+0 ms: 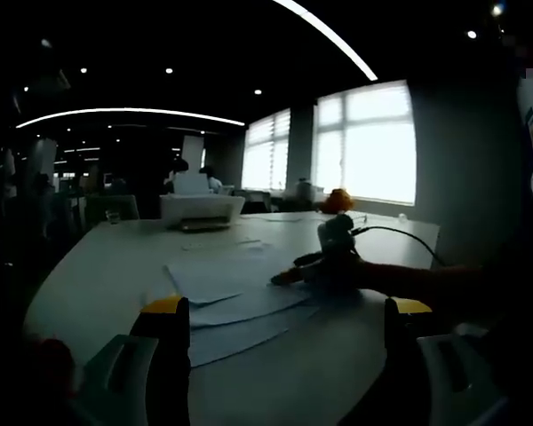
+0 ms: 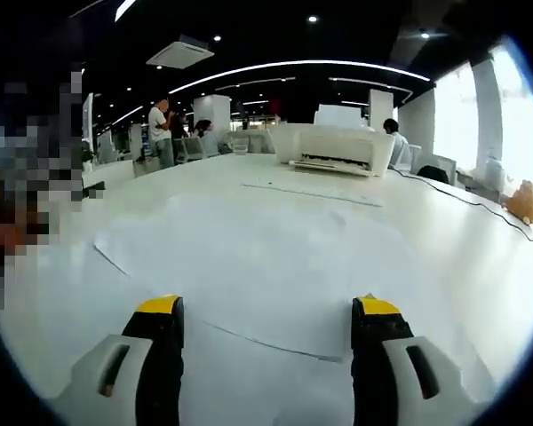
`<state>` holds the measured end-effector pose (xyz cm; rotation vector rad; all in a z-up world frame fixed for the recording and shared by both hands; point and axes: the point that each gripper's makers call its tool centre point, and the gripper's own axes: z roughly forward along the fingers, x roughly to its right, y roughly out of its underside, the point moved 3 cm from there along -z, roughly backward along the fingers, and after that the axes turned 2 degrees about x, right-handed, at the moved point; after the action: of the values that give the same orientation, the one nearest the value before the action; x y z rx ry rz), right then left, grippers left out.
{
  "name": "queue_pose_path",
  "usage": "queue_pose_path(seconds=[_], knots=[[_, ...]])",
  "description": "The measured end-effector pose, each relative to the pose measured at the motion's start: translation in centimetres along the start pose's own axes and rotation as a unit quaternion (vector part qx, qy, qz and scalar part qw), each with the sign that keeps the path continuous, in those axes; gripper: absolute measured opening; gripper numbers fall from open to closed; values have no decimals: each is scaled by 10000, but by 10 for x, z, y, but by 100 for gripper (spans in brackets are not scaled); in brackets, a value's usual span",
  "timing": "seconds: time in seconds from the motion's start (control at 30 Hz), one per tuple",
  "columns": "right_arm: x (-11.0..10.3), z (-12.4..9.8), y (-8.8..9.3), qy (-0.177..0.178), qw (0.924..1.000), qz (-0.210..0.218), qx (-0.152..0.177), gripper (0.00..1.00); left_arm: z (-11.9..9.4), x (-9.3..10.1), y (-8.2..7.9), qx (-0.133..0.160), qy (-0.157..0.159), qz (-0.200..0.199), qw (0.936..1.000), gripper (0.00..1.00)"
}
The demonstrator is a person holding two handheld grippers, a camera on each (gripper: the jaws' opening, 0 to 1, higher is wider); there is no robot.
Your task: Organize the stack of printing papers by aligning and flattening the scattered papers on the table
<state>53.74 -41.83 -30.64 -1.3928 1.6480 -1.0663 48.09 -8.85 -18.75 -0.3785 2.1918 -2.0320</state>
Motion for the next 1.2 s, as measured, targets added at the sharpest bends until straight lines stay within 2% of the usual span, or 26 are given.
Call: queue_pose_path(seconds=[0.2,0.33,0.6,0.7,0.8,1.1,1.2], knots=[[-5,-7,0,-18,10000,-29,86,70,1,0,2,-85,16,7,10000,93],[-4,-11,0,-13,9999,-29,99,62,2,3,-2,-37,34,50,10000,93],[-5,-10,-1,6,9999,-65,113,57,5,8,2,-78,78,24,9999,93],[-5,-9,-2,33,9997,-188,172,54,4,11,0,-82,91,36,9999,93],[-8,-9,-8,106,9962,-764,413,51,5,14,-2,-67,135,29,9999,93],[-9,-9,-9,170,9939,-966,507,49,9,17,-2,-38,205,-47,9998,92],[-12,-9,-11,158,9913,-1174,571,47,10,19,-2,-8,216,-12,9998,92]])
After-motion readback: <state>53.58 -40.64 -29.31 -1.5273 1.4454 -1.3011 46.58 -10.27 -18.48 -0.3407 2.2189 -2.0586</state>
